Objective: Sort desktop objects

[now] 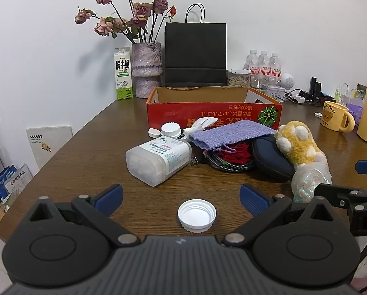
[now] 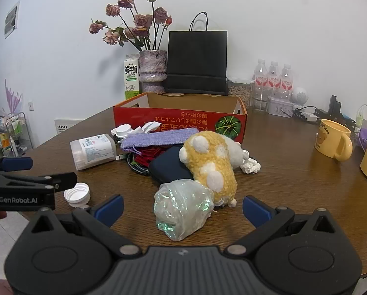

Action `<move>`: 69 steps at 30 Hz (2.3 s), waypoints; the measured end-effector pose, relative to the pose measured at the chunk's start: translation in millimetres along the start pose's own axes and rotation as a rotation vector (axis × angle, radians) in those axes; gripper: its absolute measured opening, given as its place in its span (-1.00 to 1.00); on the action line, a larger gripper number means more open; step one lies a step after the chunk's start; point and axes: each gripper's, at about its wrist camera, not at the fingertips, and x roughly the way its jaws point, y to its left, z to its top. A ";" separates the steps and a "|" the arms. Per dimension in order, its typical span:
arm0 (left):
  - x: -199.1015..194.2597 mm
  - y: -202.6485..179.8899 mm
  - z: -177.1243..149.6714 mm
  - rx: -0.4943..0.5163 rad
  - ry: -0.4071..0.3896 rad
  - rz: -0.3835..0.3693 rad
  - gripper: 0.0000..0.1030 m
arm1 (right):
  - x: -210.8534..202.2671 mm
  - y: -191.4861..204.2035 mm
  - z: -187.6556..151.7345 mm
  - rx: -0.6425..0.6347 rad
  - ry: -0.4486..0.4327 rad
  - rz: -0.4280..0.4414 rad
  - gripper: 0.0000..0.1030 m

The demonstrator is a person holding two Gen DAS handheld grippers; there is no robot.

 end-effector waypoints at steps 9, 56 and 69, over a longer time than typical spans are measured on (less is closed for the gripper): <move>-0.3 -3.3 0.3 0.017 -0.006 -0.001 1.00 | -1.8 0.1 -0.6 -0.001 -0.001 -0.002 1.00; -2.1 -4.1 -4.3 0.014 -0.007 -0.003 1.00 | -3.1 1.6 -0.2 -0.011 -0.009 -0.003 1.00; -2.3 -4.6 -4.6 0.015 -0.006 -0.004 1.00 | -3.6 1.8 -0.3 -0.012 -0.009 -0.003 1.00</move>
